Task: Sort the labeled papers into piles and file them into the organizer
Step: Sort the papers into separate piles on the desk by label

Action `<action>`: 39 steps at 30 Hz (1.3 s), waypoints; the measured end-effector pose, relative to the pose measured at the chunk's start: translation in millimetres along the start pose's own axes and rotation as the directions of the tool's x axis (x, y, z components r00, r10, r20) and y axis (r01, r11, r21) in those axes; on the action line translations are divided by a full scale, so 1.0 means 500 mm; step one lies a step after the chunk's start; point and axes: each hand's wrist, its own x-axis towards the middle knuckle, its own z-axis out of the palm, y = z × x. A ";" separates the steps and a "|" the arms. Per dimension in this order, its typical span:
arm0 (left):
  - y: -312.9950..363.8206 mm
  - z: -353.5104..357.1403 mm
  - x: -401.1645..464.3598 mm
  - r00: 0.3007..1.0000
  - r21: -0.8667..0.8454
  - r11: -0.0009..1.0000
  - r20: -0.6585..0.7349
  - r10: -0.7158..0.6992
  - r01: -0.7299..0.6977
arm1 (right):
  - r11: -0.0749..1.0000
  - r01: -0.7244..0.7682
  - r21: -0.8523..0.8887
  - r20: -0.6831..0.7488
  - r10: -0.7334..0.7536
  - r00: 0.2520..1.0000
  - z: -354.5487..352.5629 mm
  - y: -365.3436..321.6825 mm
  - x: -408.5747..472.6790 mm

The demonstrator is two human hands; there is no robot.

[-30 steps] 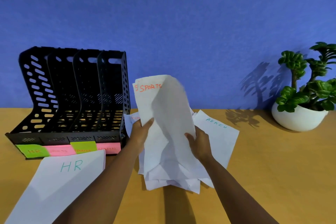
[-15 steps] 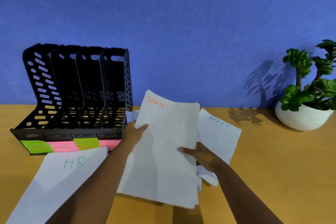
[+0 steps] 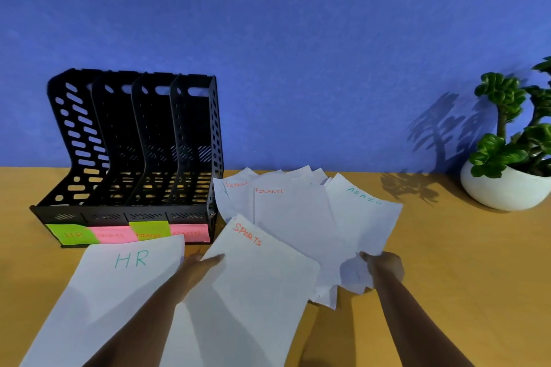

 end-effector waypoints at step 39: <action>-0.036 -0.014 0.012 0.967 0.237 0.971 -0.233 0.101 -0.044 | 0.961 0.253 0.113 -0.155 -0.235 0.960 -0.011 -0.031 0.056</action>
